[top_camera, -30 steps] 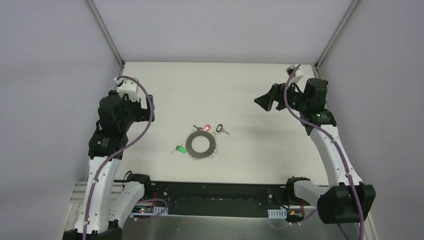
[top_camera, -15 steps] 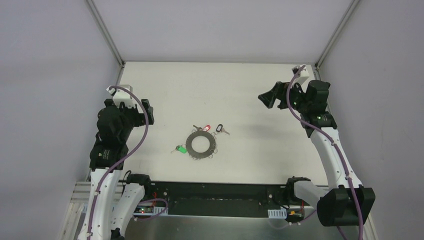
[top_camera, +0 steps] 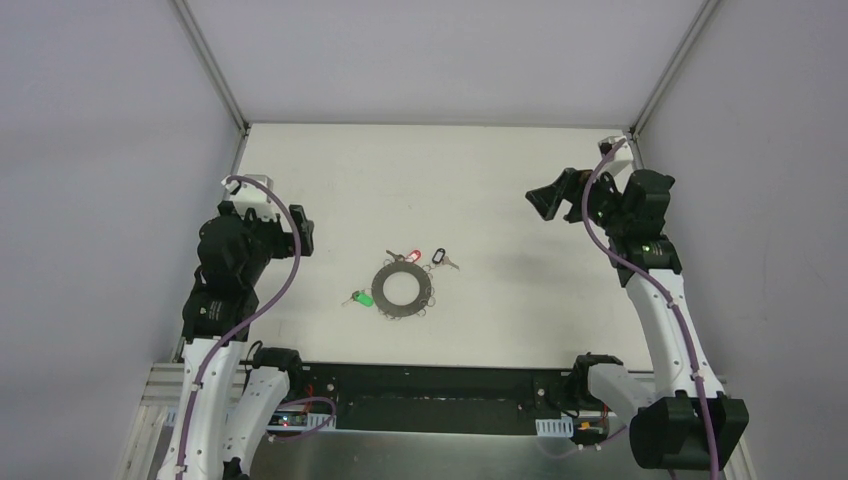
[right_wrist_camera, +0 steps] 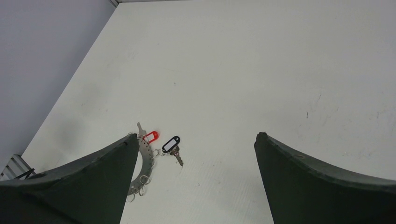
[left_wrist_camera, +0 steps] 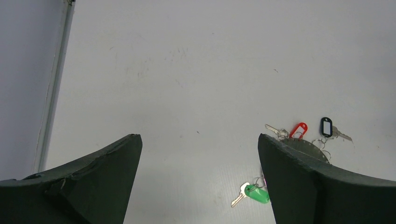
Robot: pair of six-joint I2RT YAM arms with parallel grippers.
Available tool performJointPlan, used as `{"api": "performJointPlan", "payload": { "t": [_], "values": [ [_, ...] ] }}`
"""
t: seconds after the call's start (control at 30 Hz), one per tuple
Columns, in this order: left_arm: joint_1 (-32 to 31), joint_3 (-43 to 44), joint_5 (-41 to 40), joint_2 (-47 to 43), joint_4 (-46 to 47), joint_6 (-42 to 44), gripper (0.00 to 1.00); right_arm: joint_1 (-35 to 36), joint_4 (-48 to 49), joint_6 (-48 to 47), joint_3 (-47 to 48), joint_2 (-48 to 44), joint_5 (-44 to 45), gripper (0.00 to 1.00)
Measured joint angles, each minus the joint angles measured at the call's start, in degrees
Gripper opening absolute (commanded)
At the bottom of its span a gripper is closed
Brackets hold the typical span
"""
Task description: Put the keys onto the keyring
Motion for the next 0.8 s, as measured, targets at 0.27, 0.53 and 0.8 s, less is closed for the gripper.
{"api": "performJointPlan", "payload": {
  "t": [0.27, 0.53, 0.8],
  "values": [
    [0.0, 0.0, 1.0, 0.2, -0.9, 0.0, 0.99, 0.0, 0.8, 0.0, -1.5, -0.1, -0.6, 0.98],
    [0.4, -0.4, 1.0, 0.5, -0.9, 0.0, 0.99, 0.0, 1.0, 0.0, -1.5, -0.1, -1.6, 0.98],
    [0.7, -1.0, 1.2, 0.5, -0.9, 0.1, 0.99, 0.0, 1.0, 0.0, -1.5, 0.0, -2.1, 0.98]
  ]
}}
